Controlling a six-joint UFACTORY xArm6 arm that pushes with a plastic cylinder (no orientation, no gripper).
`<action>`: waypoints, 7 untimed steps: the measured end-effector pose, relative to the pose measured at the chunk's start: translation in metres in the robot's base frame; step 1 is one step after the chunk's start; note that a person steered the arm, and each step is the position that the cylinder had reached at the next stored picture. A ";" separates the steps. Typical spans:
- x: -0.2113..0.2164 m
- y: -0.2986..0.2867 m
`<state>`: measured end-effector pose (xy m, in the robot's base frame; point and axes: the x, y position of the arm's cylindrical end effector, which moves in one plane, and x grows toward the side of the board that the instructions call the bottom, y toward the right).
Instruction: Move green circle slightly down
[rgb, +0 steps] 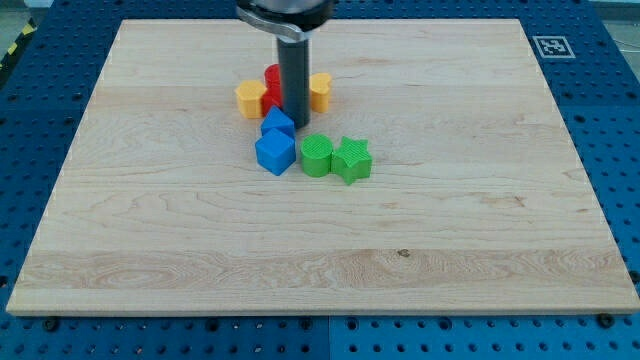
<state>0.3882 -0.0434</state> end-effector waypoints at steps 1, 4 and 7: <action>-0.010 -0.005; -0.012 0.007; 0.046 0.023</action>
<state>0.4340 -0.0200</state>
